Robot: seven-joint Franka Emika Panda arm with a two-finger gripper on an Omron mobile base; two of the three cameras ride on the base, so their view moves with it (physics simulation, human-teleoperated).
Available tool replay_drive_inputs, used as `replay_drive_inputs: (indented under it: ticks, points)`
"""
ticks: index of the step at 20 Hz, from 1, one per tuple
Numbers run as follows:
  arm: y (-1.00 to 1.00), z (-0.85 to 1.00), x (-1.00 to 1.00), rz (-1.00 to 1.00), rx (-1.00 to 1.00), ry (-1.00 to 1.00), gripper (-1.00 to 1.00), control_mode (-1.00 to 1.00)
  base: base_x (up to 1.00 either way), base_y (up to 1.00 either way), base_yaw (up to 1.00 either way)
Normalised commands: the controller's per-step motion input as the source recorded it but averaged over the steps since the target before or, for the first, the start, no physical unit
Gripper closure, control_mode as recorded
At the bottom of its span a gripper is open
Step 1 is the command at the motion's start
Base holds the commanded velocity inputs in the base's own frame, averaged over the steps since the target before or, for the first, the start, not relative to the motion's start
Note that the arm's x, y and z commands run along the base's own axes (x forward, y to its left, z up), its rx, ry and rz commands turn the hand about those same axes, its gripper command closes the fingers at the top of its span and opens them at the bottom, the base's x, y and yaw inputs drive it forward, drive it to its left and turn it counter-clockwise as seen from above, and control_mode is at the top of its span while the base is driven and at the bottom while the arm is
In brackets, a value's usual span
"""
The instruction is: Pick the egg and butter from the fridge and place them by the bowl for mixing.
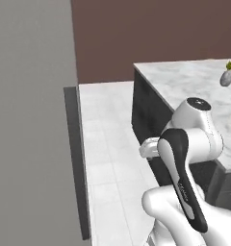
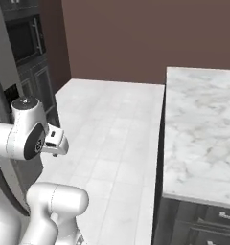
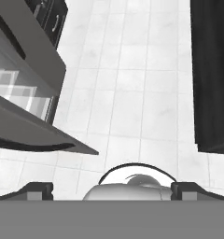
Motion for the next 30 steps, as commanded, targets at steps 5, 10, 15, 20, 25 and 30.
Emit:
replay_drive_inputs:
  ticks: [5,10,15,20,25,30]
  points:
    - [0.00,0.00,0.00,0.00,0.00,0.00,-1.00,1.00,0.59,-0.40,0.11]
    - [0.00,0.00,0.00,0.00,0.00,0.00,-1.00,1.00,0.54,-0.29,0.35]
    - [0.00,0.00,0.00,0.00,0.00,0.00,-1.00,1.00,0.56,-0.30,0.32]
    - [0.00,0.00,0.00,0.00,0.00,0.00,-1.00,1.00,0.60,-0.31,0.29]
    - [0.00,0.00,0.00,0.00,0.00,0.00,-1.00,1.00,0.62,-0.33,0.25]
    - [0.00,0.00,0.00,0.00,0.00,0.00,-1.00,1.00,0.64,-0.31,0.25]
